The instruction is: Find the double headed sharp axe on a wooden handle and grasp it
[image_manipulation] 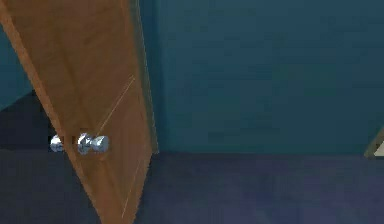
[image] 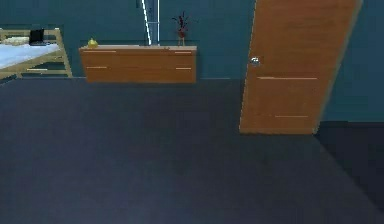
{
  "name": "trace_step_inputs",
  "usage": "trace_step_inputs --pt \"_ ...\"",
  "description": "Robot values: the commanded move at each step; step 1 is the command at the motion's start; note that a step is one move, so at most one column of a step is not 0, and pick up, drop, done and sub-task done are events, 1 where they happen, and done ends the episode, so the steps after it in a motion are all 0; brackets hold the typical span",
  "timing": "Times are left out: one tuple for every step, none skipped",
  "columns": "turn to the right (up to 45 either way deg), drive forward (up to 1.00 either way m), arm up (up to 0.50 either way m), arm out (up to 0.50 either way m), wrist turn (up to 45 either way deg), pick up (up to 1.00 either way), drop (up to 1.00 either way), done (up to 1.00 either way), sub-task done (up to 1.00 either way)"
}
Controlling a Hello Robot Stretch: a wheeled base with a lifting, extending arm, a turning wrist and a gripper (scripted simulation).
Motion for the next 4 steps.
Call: trace_step_inputs --pt "0.0 0.65 0.0 0.0 0.0 0.0 0.0 0.0 0.0" --pt "42.0 0.0 0.0 0.0 0.0 0.0 0.0 0.0 0.0" --pt "0.0 0.5 0.0 0.0 0.0 0.0 0.0 0.0 0.0" --pt "36.0 0.0 0.0 0.0 0.0 0.0 0.0 0.0 0.0"
